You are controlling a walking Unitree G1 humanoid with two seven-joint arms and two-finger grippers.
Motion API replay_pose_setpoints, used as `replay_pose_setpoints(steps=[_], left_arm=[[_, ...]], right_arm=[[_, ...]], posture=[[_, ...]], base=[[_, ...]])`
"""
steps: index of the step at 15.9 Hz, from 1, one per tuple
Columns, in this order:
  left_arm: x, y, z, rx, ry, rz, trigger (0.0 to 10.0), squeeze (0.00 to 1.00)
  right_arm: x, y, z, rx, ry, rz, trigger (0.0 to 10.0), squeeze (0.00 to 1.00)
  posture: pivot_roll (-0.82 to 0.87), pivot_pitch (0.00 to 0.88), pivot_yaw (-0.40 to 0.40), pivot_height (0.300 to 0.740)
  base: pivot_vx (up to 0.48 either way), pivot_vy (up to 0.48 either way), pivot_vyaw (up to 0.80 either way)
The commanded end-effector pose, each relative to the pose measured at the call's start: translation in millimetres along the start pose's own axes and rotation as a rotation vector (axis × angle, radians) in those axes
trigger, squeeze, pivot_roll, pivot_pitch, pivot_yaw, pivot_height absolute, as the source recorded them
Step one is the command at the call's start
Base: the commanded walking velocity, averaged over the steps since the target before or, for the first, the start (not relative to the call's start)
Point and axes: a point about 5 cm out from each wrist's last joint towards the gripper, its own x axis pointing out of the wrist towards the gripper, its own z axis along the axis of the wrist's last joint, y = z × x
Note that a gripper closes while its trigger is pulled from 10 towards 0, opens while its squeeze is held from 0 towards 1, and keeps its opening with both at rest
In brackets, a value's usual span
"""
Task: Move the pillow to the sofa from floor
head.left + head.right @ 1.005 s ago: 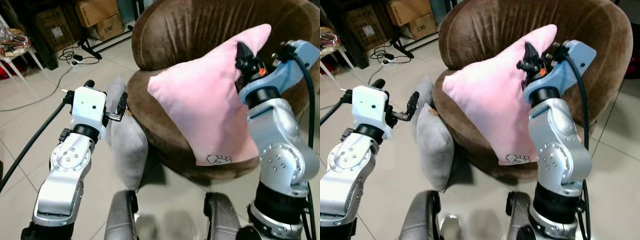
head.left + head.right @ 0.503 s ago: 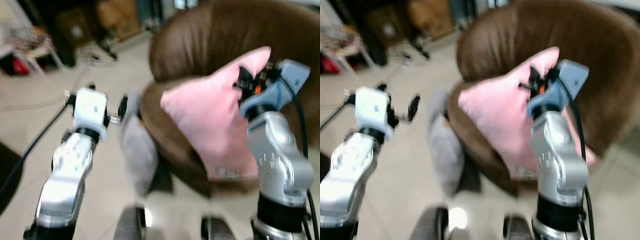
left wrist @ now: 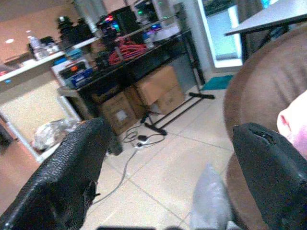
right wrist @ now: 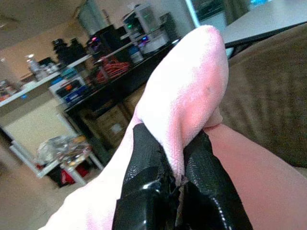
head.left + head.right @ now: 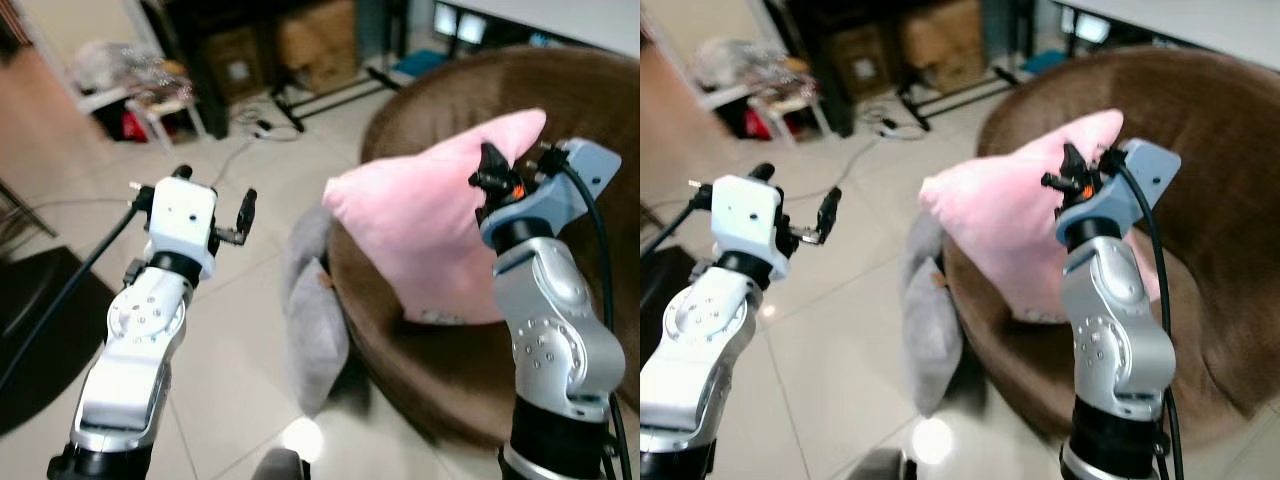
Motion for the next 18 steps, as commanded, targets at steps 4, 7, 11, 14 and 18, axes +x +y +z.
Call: replay_pose_setpoints(steps=[4,7,11,14,18], left_arm=[[0.2,1.2,-3,0.014,0.014,-0.005,10.0,0.0],[0.8,-1.0,-3,0.016,0.012,-0.019,10.0,0.0],[-2.2,-2.4,-5,-0.012,0.015,-0.03,10.0,0.0],[-5.7,2.2,-13,-0.012,0.052,0.009,10.0,0.0],[-10.9,7.9,-22,0.06,0.043,0.033,10.0,0.0]], right_arm=[[-2.9,-0.1,1,0.045,-0.015,-0.004,10.0,0.0],[-4.4,-4.1,-1,0.04,-0.014,-0.025,10.0,0.0],[-5.8,-1.6,-9,-0.006,0.028,-0.012,10.0,0.0],[-7.8,3.6,-16,0.0,0.058,0.027,10.0,0.0],[-10.7,2.1,-22,-0.062,0.074,0.06,10.0,0.0]], posture=[[-0.12,0.0,0.11,0.74],[-0.12,0.0,0.119,0.74],[-0.13,0.0,0.117,0.74],[-0.12,0.0,0.109,0.74],[-0.11,0.0,0.101,0.74]], base=[[0.0,0.0,0.0],[0.0,0.0,0.0],[0.0,0.0,0.0],[0.0,0.0,0.0],[0.0,0.0,0.0]])
